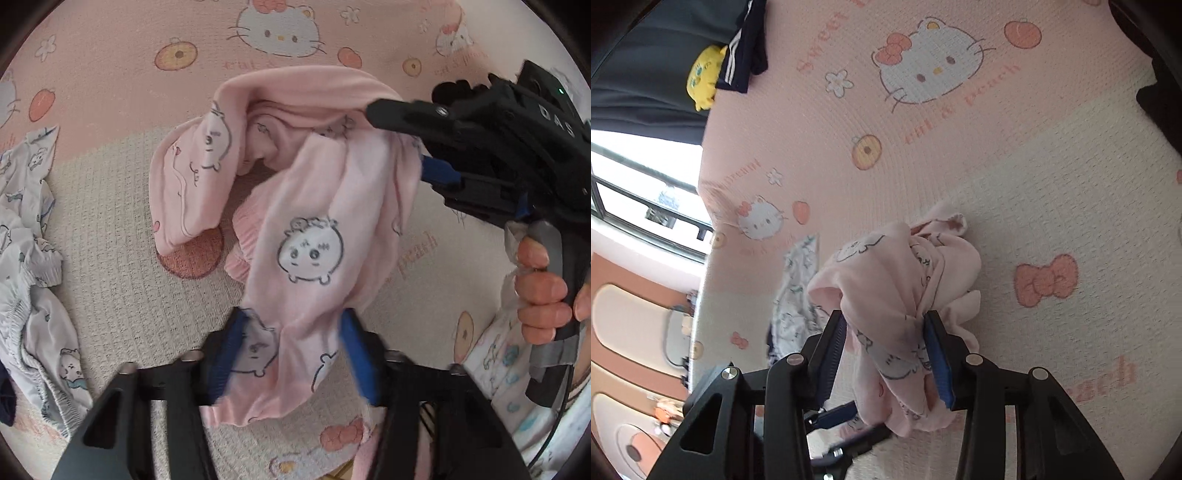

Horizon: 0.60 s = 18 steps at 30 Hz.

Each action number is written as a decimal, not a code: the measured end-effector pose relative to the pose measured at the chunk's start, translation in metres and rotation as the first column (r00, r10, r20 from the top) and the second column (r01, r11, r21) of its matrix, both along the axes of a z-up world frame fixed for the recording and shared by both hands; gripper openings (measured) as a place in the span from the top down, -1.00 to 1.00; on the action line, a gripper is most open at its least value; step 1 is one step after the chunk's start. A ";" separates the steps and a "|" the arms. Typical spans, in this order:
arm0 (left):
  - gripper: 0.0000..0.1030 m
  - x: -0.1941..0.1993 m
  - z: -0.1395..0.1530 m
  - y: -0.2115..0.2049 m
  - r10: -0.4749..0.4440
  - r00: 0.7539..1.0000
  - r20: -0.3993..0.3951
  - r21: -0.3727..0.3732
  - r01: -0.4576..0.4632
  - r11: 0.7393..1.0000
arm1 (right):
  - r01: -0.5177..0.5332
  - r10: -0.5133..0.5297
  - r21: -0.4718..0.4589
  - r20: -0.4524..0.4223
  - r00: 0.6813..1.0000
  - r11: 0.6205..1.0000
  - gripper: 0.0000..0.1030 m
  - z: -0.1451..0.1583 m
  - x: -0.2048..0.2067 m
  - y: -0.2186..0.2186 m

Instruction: Fold clothes

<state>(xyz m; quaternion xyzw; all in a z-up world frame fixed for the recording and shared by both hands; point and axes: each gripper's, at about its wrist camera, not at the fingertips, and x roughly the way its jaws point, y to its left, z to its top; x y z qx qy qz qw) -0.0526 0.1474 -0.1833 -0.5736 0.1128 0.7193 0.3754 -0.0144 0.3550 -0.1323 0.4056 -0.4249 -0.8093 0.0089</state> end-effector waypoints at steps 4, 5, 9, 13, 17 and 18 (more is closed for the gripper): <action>0.54 -0.010 -0.009 0.006 0.035 0.998 0.043 -0.019 -0.035 0.999 | -0.012 0.011 0.059 0.016 1.000 0.998 -0.33 0.001 0.003 -0.001; 0.55 -0.011 -0.009 0.008 0.037 0.998 0.043 -0.016 -0.036 0.999 | -0.017 0.016 0.066 0.018 1.000 0.998 -0.41 0.001 0.004 -0.002; 0.55 -0.013 -0.002 0.008 0.045 0.999 0.030 -0.006 -0.045 0.999 | -0.047 0.042 0.118 0.043 0.998 0.992 -0.49 -0.004 0.009 -0.006; 0.55 -0.019 0.002 0.005 0.070 0.996 0.048 0.008 -0.070 0.998 | -0.079 0.064 0.198 0.085 0.994 0.977 -0.49 -0.008 0.015 -0.013; 0.55 -0.024 0.000 0.001 0.085 0.994 0.073 0.023 -0.087 0.996 | -0.140 0.101 0.311 0.139 0.985 0.940 -0.49 -0.013 0.023 -0.023; 0.55 -0.025 0.000 0.001 0.088 0.993 0.078 0.025 -0.090 0.996 | -0.151 0.110 0.326 0.142 0.984 0.933 -0.49 -0.014 0.025 -0.025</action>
